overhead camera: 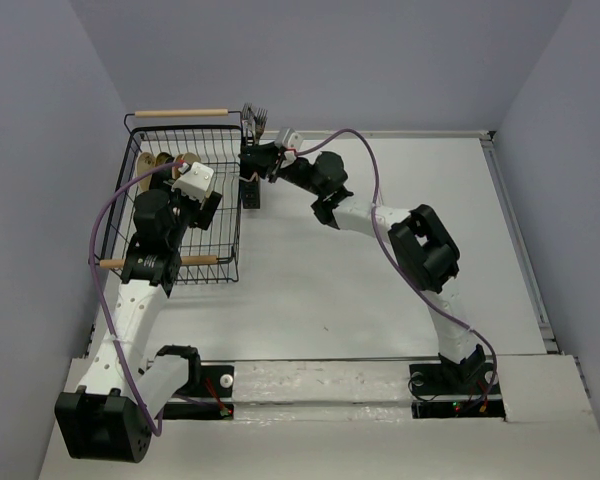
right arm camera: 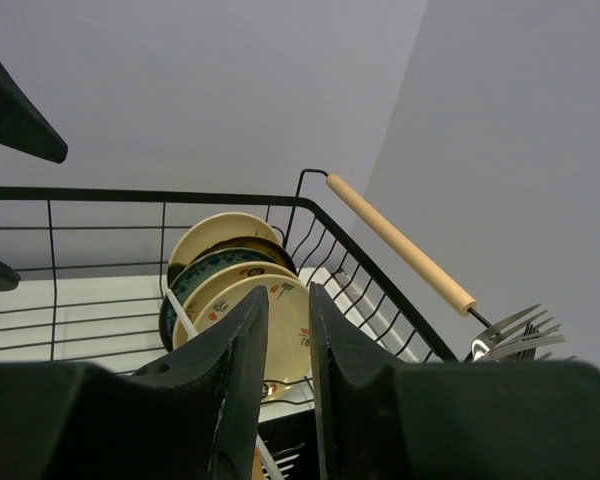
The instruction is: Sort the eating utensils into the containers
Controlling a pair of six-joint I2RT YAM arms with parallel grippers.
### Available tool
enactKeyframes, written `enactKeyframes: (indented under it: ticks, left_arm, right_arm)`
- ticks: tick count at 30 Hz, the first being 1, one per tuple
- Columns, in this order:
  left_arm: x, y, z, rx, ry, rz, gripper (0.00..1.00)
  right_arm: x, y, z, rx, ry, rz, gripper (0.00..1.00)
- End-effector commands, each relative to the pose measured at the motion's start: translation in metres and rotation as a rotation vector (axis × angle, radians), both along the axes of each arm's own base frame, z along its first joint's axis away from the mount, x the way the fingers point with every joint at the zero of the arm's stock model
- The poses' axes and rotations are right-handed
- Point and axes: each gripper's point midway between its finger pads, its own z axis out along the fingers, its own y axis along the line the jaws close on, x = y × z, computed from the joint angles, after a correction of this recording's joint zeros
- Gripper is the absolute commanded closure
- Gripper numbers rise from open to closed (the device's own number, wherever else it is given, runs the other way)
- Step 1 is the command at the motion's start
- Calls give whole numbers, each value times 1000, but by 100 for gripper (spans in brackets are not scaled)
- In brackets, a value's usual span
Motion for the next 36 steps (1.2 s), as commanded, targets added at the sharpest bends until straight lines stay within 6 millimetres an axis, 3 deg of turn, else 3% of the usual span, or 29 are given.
enactKeyframes:
  ticks: [1,9,12,15,17,19,20,21,22,25,26,27,28,29,30,32,36]
  left_arm:
    - [1,2,7,9,-39,1,5]
    - [1,1,5,8,-36,-3,5]
    - [1,1,5,7,-35,-4,4]
    - [0,2,7,8,-39,-2,4]
    - [0,2,6,9,-39,0,4]
    - [0,2,7,10,-41,-2,4]
    - [-1,2,8,10,-44,0,4]
    - [-1,2,8,8,-44,0,4]
    - [-1,2,8,9,-46,-2,4]
    - [-1,1,9,5,-45,-7,4]
    - [-1,0,9,5,-47,-9,4]
    - [-1,0,9,3,-47,-12,4]
    - [-2,-1,9,2,-45,-18,4]
    - [-2,-2,9,1,-45,-21,4]
    - [-2,-2,8,-1,-43,-23,4]
    - [-2,-2,8,1,-42,-24,4]
    - [-1,-2,7,1,-40,-22,4]
  right_arm:
    - [-9,-3,23,36,-66,-4,73]
    - [-30,-4,48,31,-45,54,66]
    - [-39,-15,87,44,-24,20,61]
    - [-30,-30,105,48,73,-77,58]
    - [-27,-45,127,38,119,-152,54]
    - [-4,-68,130,-53,253,-314,49]
    - [3,-81,103,-161,369,-374,46]
    - [22,-112,98,-181,431,-475,43]
    - [29,-131,98,-191,468,-513,42]
    - [45,-196,69,-187,675,-578,41]
    - [68,-247,45,-170,761,-644,42]
    - [77,-270,25,-145,849,-686,48]
    - [94,-310,6,-136,902,-784,51]
    - [103,-329,-3,-141,925,-847,54]
    - [114,-351,-43,-196,1001,-949,59]
    - [122,-372,-67,-243,1042,-1028,60]
    - [127,-377,-122,-363,1114,-1058,60]
